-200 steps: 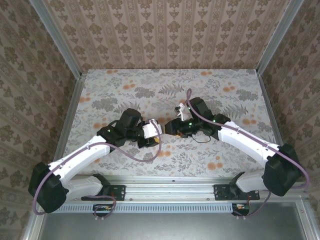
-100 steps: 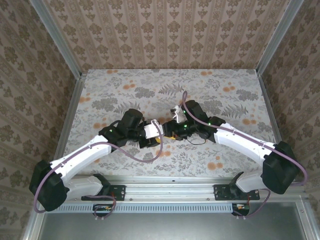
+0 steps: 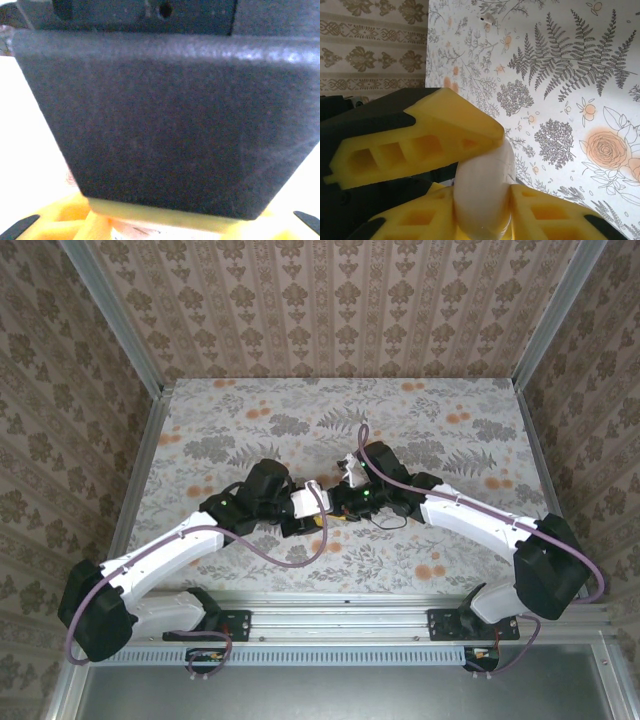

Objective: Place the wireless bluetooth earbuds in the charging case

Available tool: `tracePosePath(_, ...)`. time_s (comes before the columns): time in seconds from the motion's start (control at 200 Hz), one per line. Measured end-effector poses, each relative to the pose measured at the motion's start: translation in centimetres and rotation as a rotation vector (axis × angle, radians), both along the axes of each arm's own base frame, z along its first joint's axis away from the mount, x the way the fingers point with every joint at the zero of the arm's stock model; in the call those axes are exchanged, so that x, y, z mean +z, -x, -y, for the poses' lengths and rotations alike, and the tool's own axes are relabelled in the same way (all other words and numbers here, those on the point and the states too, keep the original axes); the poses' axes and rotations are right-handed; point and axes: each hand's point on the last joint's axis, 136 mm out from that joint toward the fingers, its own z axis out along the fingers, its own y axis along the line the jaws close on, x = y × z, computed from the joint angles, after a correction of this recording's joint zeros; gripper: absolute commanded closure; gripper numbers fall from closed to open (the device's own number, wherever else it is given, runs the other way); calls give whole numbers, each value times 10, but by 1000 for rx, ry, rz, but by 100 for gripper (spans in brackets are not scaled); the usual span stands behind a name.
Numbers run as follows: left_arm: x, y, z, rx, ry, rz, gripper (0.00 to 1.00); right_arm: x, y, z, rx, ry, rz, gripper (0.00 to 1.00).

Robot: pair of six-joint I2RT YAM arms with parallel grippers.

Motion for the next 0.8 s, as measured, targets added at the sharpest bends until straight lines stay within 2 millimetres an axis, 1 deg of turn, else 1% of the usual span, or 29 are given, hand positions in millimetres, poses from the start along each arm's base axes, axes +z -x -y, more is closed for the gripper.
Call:
tracePosePath(0.08, 0, -1, 0, 5, -1, -1, 52, 0, 0, 0, 3, 0, 7, 76)
tracePosePath(0.205, -1, 0, 0, 9, -2, -14, 37, 0, -1, 1, 16, 4, 38, 77)
tracePosePath(0.235, -1, 1, 0, 10, 1, -21, 34, 0, 0, 3, 18, 7, 55, 77)
tracePosePath(0.255, -1, 0, 1, 8, 2, -22, 29, 0, -1, 5, 18, 10, 67, 77)
tracePosePath(0.29, -1, 0, 2, 9, 7, -28, 24, 0, -1, 9, 17, 13, 90, 77)
tracePosePath(0.44, 8, -3, 5, 26, 59, -49, 23, 2, -10, 36, -2, 22, 208, 77)
tracePosePath(0.6, 27, -10, 3, 46, 161, -62, 24, 11, -26, 63, 18, 26, 404, 77)
tracePosePath(0.695, 37, -10, 1, 46, 225, -85, 26, 21, -29, 71, 78, 13, 544, 77)
tracePosePath(0.8, 42, -9, 2, 34, 288, -129, 29, 33, -22, 72, 189, -4, 710, 77)
